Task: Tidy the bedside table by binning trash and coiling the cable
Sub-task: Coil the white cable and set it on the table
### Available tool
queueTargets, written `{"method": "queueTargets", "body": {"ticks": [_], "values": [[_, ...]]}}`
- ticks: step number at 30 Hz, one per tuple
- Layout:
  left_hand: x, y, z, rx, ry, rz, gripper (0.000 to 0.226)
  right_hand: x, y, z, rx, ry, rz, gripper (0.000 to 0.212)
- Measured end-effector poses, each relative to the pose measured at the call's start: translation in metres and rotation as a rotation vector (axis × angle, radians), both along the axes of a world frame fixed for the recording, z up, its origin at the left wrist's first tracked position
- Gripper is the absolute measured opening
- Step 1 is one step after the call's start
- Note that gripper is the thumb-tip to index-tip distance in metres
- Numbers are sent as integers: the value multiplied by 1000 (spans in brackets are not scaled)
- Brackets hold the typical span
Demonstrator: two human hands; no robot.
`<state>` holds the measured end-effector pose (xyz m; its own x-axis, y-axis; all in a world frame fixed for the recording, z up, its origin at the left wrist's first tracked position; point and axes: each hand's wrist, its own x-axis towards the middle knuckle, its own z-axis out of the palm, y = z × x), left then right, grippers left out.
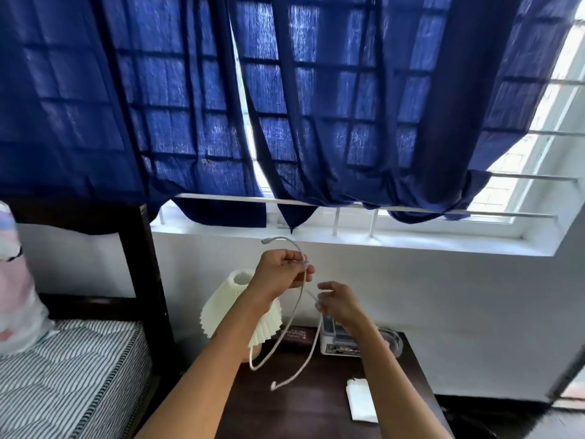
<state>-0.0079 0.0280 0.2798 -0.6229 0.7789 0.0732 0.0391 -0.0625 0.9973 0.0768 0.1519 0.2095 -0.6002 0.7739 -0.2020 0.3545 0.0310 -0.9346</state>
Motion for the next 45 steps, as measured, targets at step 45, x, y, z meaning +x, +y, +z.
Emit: {"method": "queueTargets", "body": {"ticks": [45], "values": [[-21,62,60,180,-96,90,24,-20,-17,79,290,195,-16,15]]}}
